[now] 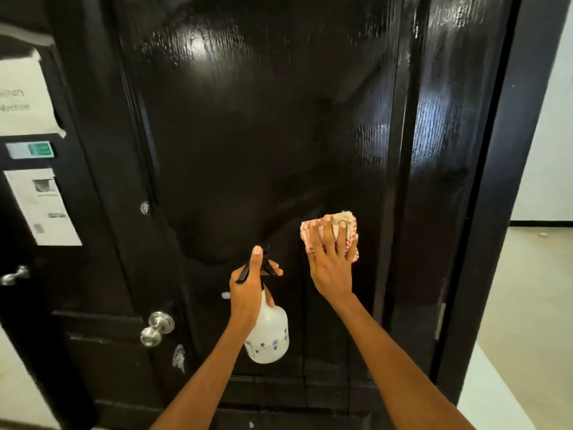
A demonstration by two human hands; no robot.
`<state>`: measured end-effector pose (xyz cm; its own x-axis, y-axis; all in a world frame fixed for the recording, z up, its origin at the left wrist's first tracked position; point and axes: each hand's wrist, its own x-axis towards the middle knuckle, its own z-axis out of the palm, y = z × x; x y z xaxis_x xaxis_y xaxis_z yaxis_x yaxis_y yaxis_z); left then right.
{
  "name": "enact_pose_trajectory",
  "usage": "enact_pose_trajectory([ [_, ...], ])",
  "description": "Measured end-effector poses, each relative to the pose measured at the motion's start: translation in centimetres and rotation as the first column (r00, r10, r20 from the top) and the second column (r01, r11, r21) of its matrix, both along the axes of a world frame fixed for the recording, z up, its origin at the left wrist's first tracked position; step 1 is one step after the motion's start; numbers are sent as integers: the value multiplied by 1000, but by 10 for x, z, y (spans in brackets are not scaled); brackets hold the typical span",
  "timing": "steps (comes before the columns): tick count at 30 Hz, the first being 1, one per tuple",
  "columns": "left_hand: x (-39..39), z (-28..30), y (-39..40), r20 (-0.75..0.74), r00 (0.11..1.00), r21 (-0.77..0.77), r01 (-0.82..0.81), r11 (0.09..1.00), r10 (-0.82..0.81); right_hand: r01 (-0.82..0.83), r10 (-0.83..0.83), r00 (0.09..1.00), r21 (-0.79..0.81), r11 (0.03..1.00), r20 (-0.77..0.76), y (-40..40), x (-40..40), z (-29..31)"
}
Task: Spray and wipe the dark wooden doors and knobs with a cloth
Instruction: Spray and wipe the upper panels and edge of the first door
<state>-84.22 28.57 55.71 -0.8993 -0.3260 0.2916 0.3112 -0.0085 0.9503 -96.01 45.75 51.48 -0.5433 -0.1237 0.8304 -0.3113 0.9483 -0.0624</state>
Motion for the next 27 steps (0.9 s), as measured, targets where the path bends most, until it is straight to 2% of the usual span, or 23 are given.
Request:
enact_pose_trajectory([
  [2, 0, 3, -16, -20, 1000, -3, -3, 1000, 3, -119, 112, 993, 205, 972, 45, -22, -1, -11],
  [4, 0, 5, -30, -35, 999, 3, 5, 1000, -5, -230, 192, 973, 477, 848, 127, -26, -1, -38],
  [6, 1, 6, -42, -39, 999, -2, 24, 1000, -24, -248, 190, 969, 621, 744, 159, -9, 3, -67],
  [8, 1, 6, -52, -35, 998, -8, 45, 999, -46, -205, 173, 979, 541, 816, 109, 14, 9, -89],
  [10, 1, 9, -63, -30, 997, -20, 64, 998, -64, -80, 54, 995, 382, 921, 78, 24, 17, -96],
  [13, -4, 11, -70, -17, 997, -41, 80, 996, -81, 46, -64, 992, 156, 987, 112, 13, 25, -87],
  [16, -5, 9, -67, 11, 996, -53, 94, 994, -94, 79, -87, 984, 54, 995, 158, -7, 29, -85],
  [21, -6, 7, -64, 161, 982, -35, 101, 994, -94, 89, -75, 983, -80, 993, 167, -26, 22, -81],
  [24, -7, 5, -68, 137, 988, -14, 68, 998, -65, 81, -58, 991, -191, 978, 121, -40, 19, -66],
  [27, -8, 6, -78, 75, 996, -25, 50, 998, -48, 109, -109, 994, -280, 954, 16, -52, 7, -29],
])
